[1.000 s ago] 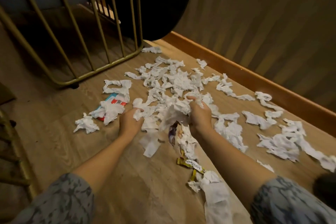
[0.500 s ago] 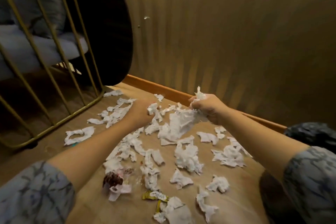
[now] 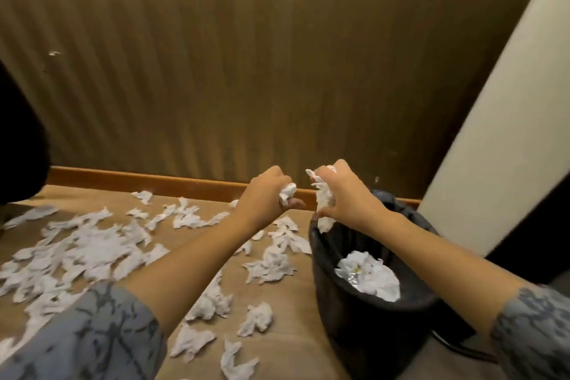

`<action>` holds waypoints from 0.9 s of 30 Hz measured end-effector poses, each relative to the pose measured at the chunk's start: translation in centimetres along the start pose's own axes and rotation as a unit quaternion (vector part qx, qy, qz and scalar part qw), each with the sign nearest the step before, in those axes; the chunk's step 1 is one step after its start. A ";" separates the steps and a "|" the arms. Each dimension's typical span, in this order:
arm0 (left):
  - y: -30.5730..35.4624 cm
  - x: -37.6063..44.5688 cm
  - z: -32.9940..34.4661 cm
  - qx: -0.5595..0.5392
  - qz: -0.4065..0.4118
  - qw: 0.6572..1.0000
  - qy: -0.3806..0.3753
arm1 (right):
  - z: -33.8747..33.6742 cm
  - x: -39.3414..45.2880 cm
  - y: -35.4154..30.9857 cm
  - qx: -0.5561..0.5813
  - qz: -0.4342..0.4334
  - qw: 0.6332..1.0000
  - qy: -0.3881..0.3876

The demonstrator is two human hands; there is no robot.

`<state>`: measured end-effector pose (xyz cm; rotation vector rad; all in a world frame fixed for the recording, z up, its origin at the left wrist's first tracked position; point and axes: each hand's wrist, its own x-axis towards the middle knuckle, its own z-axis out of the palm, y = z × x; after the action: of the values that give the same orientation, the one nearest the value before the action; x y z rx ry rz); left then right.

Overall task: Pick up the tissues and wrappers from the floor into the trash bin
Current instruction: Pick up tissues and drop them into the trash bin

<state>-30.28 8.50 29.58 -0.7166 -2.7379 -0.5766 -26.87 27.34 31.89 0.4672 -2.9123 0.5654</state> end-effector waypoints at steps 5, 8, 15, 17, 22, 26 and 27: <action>6.2 2.3 3.9 -0.062 0.085 0.992 0.072 | -1.7 -4.6 4.8 -0.054 0.000 0.994 0.091; 9.3 2.7 6.5 -0.164 0.090 0.979 0.085 | -1.9 -6.9 7.1 -0.051 0.019 0.993 0.108; 12.9 1.6 12.5 -0.232 -0.010 0.973 -0.012 | 0.7 -10.3 10.7 -0.045 0.083 0.986 0.138; 12.4 1.1 13.6 -0.187 -0.038 0.980 -0.058 | 1.6 -10.6 11.3 -0.039 0.090 0.988 0.123; 9.6 0.0 12.7 -0.168 -0.005 0.984 -0.068 | 3.6 -9.3 11.5 -0.077 0.166 0.981 -0.055; 4.9 -1.1 9.9 -0.124 0.011 0.992 -0.018 | 4.8 -6.7 9.0 -0.066 0.210 0.959 -0.178; 3.5 -1.5 9.3 -0.110 0.008 0.994 -0.014 | 5.1 -6.1 7.8 -0.060 0.205 0.962 -0.171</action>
<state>-28.52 14.70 21.90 -0.8014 -2.7175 -0.8803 -24.09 33.94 23.40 -0.0735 -3.3770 0.3768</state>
